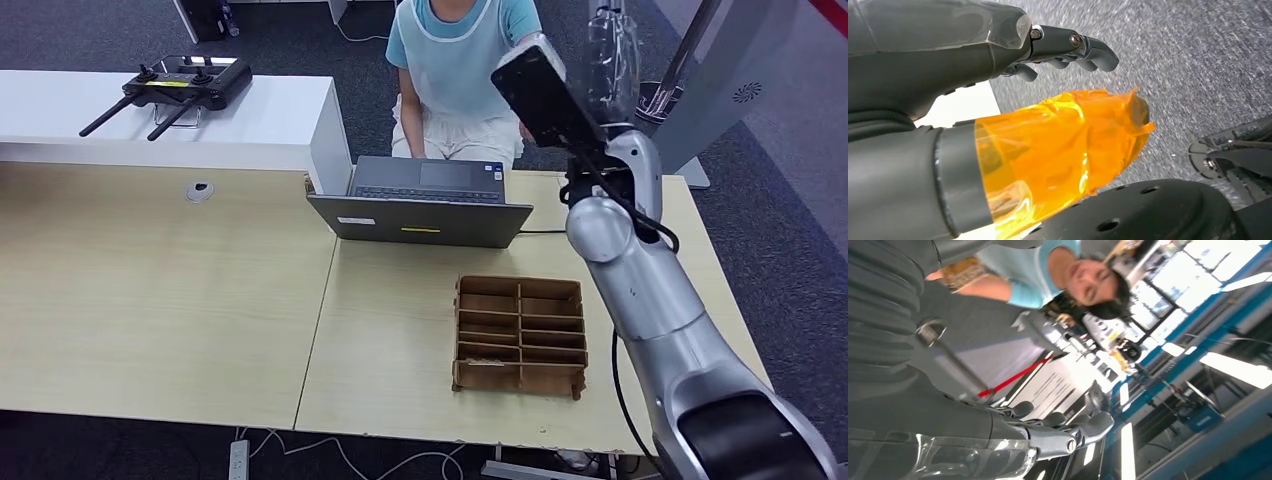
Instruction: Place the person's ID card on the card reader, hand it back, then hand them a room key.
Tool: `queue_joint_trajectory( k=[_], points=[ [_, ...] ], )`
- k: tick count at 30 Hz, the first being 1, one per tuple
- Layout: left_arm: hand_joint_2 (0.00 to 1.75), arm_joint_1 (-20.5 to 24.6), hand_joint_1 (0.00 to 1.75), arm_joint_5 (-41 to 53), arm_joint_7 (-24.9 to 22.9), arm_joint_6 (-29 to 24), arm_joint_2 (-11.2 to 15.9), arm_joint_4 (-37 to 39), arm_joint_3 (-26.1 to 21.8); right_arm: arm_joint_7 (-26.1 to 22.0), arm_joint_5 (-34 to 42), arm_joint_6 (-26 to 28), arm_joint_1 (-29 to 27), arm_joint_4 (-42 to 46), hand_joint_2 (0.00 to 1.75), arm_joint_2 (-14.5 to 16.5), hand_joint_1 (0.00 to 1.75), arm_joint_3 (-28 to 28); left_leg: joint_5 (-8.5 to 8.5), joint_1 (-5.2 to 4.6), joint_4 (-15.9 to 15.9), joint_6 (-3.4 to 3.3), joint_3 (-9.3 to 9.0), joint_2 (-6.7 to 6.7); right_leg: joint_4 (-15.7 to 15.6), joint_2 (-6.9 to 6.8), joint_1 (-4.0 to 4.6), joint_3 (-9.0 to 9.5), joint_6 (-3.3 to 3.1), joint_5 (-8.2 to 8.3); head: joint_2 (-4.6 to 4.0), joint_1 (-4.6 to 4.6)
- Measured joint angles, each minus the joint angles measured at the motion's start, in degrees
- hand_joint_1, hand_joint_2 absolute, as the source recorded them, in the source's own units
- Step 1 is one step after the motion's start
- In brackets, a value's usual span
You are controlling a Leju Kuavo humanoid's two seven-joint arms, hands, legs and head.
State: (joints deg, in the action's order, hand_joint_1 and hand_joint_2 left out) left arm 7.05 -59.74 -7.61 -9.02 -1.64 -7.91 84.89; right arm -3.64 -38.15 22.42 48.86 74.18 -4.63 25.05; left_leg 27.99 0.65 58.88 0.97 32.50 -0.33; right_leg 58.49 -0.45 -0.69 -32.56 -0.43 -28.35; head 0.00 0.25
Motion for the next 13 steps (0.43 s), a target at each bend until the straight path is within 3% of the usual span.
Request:
queue_joint_trajectory(
  k=[6, 11, 13],
  points=[
    [0.0, -0.45, 0.0, -2.46, 0.07, -0.89, -0.03, 0.0, -1.4, -4.18, 8.48, -2.27, -12.15, 15.87, 1.75, -4.44, 0.0, -3.54, 0.03, 0.0, 0.0, -0.02, -0.04, 0.05, -0.08, 0.03, 0.0, 0.03, 0.01, 0.0, 0.0, -0.03],
    [0.0, -1.26, 0.0, -4.21, -0.69, -2.09, -0.32, 0.0, -2.54, -13.25, 28.76, -8.44, -32.13, 29.31, 1.75, -7.57, 0.0, -9.18, 0.09, 0.06, -0.02, -0.04, 0.04, -0.44, -0.18, -0.4, 0.08, 0.18, 0.11, -0.14, 0.0, -0.01],
    [0.0, -1.52, 0.0, -4.33, -0.72, -2.58, -0.36, 0.0, -2.62, -15.08, 33.29, -10.69, -38.24, 32.63, 1.75, -7.78, 0.0, -11.27, 0.14, 0.06, -0.04, -0.05, 0.09, -0.43, -0.18, -0.39, 0.08, 0.15, 0.13, -0.16, 0.0, 0.0]
  ],
)
